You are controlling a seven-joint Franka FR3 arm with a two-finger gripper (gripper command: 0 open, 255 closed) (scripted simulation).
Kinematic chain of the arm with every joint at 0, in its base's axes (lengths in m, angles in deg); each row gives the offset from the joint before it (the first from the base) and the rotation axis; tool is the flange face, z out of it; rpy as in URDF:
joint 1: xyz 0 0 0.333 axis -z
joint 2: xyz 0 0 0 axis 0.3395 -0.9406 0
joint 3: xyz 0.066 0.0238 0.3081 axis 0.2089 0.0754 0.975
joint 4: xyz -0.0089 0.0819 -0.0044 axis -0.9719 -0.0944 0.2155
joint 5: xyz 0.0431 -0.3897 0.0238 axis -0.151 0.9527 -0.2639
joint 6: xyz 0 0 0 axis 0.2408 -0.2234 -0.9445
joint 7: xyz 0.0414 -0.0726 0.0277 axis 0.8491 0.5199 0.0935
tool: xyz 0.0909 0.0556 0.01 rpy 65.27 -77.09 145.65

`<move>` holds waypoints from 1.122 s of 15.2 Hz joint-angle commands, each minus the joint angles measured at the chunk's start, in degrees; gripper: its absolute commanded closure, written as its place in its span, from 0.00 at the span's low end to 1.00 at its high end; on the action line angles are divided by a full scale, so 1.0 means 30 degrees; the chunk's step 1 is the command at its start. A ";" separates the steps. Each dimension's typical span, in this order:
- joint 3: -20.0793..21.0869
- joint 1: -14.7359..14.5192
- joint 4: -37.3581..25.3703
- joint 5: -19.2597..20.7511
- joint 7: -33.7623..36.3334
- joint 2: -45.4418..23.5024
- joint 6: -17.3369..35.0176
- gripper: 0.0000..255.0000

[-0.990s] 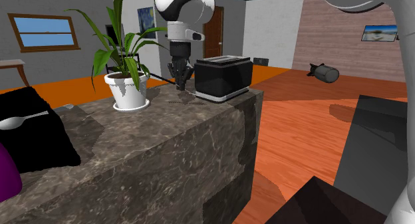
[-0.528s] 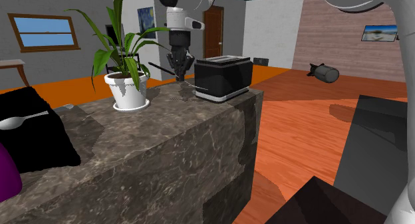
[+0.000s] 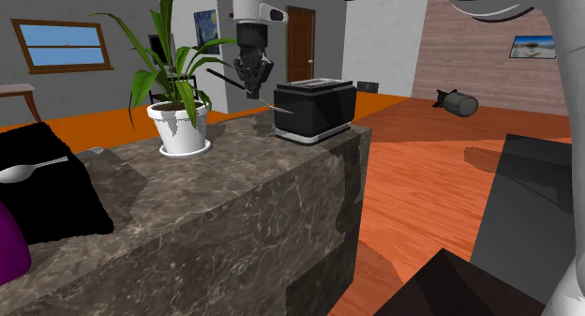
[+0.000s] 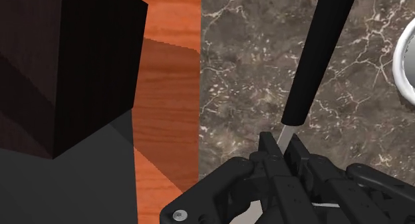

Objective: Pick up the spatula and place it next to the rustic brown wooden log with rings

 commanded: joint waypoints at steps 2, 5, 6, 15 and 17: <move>0.0227 -0.0492 0.0419 -0.0007 0.0733 0.0441 0.0005 1.00; 0.0576 -0.1241 0.1284 0.0001 0.1862 0.0990 0.0377 1.00; 0.0696 -0.1498 0.1501 0.0012 0.2246 0.1127 0.0476 1.00; 0.1808 -0.4003 0.2036 0.0360 0.5848 0.1379 0.0896 1.00; 0.2037 -0.4625 0.1818 0.0503 0.6672 0.1201 0.0876 1.00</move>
